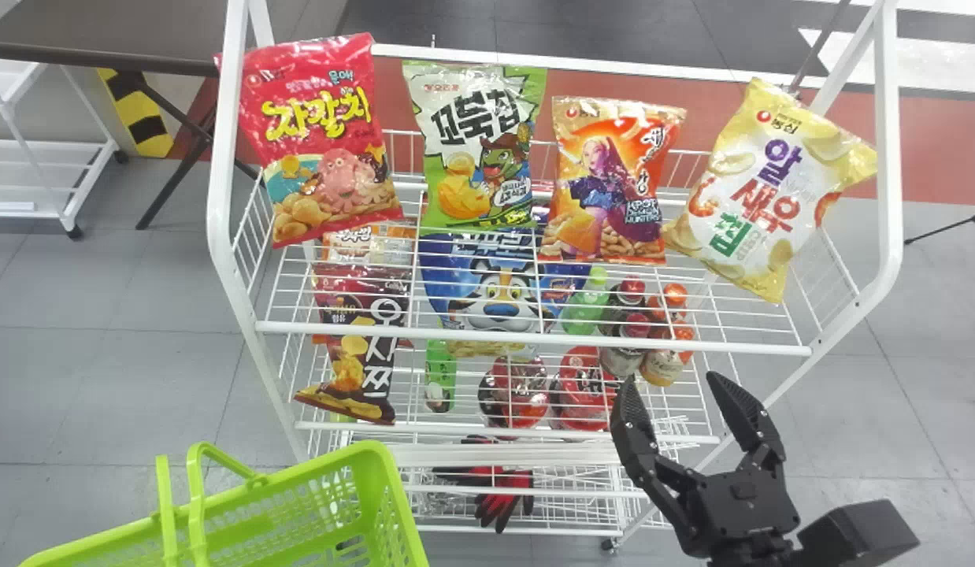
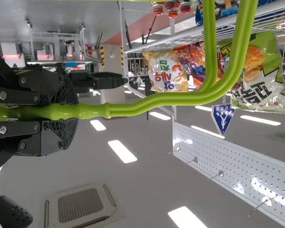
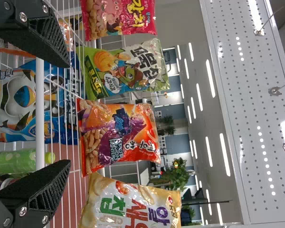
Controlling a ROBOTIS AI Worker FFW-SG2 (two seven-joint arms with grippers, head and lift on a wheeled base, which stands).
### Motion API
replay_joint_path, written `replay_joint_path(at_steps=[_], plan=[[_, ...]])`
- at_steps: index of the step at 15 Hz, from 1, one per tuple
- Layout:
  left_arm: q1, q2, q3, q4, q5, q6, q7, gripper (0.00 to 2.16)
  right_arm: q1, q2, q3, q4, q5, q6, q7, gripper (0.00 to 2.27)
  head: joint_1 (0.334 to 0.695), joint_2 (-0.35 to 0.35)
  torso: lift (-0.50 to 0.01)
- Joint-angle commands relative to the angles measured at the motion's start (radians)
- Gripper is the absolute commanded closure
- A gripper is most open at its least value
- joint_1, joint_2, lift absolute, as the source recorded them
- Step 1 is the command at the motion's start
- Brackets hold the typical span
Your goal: Hold basket handle with left hand then pick Gkobukchip with right hand and place into basket
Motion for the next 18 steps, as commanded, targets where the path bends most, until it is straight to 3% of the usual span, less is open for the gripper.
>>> replay_joint_path(at_steps=[1,11,18], plan=[[0.001,0.000,-0.002,0.000,-0.001,0.000,0.000,2.15,0.000,0.000,0.001,0.000,0.000,0.000,0.001,0.09,0.695,-0.107,0.000],[0.000,0.002,-0.005,0.002,-0.003,0.006,0.002,2.15,-0.028,0.000,0.004,-0.003,0.005,0.025,0.015,0.13,0.695,-0.100,0.000],[0.000,0.009,-0.003,-0.006,-0.003,0.018,0.002,2.15,-0.222,0.014,0.042,-0.011,0.036,0.368,0.053,0.12,0.695,-0.047,0.000]])
